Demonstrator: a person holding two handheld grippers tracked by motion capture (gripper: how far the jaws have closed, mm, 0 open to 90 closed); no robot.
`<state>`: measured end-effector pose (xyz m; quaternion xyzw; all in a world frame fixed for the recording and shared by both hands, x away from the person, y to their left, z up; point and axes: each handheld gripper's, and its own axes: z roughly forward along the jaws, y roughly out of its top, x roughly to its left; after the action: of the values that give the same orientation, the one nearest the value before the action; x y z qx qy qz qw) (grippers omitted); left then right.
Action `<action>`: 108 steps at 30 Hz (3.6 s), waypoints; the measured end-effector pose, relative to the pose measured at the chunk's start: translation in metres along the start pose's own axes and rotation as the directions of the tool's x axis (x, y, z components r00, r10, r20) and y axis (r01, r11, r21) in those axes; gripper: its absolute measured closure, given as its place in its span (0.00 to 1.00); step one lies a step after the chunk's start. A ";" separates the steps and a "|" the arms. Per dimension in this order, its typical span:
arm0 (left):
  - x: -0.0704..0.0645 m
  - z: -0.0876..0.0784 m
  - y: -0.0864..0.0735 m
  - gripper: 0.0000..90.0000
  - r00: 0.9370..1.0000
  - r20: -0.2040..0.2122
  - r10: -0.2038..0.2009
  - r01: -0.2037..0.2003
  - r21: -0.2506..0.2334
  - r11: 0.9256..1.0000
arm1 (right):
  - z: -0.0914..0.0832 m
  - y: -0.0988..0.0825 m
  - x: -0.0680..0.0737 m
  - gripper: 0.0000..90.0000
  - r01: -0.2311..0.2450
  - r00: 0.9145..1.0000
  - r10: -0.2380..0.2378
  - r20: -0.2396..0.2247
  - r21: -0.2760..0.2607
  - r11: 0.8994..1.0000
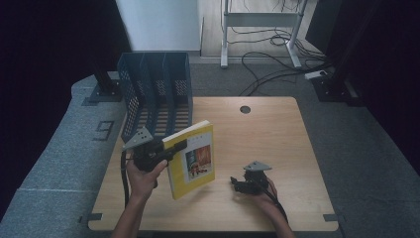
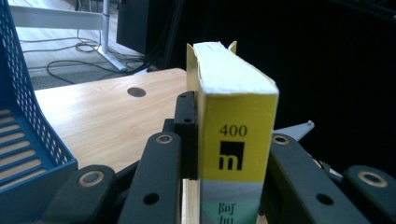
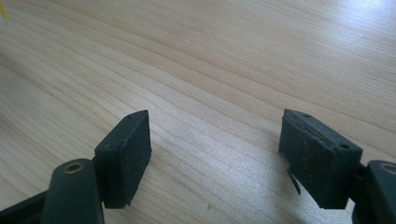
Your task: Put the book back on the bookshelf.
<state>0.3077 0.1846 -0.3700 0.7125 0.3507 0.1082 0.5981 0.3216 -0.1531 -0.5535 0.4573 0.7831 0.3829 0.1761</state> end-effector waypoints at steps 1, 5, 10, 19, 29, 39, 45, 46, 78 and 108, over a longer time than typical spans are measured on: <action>0.000 0.000 0.000 0.84 1.000 0.000 0.000 0.000 0.000 1.000 | 0.000 0.000 0.000 0.28 0.004 1.000 -0.004 0.003 0.000 1.000; 0.002 0.001 0.003 0.84 1.000 0.005 -0.004 0.004 0.008 1.000 | 0.000 0.000 0.001 0.28 0.005 1.000 -0.005 0.005 0.001 1.000; 0.002 0.002 0.005 0.84 1.000 0.002 0.002 -0.002 0.003 1.000 | 0.000 0.000 0.000 0.28 -0.004 1.000 0.004 0.004 -0.002 1.000; 0.005 0.002 0.009 0.84 1.000 -0.004 -0.008 0.008 -0.025 1.000 | 0.000 0.000 0.003 0.29 0.010 0.999 -0.011 0.033 0.005 1.000; 0.004 0.002 0.016 0.84 1.000 -0.002 -0.001 0.001 -0.036 0.999 | 0.001 0.000 0.005 0.29 0.033 0.998 -0.033 0.050 0.011 0.999; 0.004 -0.002 0.022 0.84 1.000 -0.006 0.010 -0.010 -0.044 0.999 | 0.001 0.000 0.005 0.29 0.033 0.998 -0.033 0.052 0.011 0.999; 0.004 -0.004 0.026 0.84 1.000 -0.009 0.015 -0.016 -0.057 0.998 | 0.001 0.000 0.005 0.29 0.032 0.998 -0.033 0.052 0.011 0.999; 0.004 -0.005 0.028 0.84 1.000 -0.013 0.017 -0.018 -0.064 0.998 | 0.001 0.000 0.005 0.29 0.032 0.998 -0.033 0.052 0.011 0.999; 0.025 -0.022 0.035 0.84 0.995 -0.102 -0.001 -0.011 -0.118 0.993 | 0.001 0.000 0.005 0.29 0.030 0.998 -0.031 0.058 0.011 0.999; 0.044 -0.047 0.050 0.84 0.982 -0.187 -0.016 -0.018 -0.181 0.983 | 0.001 0.000 0.006 0.29 0.027 0.998 -0.028 0.064 0.011 1.000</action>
<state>0.3311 0.2472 -0.3234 0.6417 0.3939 0.2069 0.6247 0.3193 -0.1480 -0.5540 0.4594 0.7852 0.3617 0.2040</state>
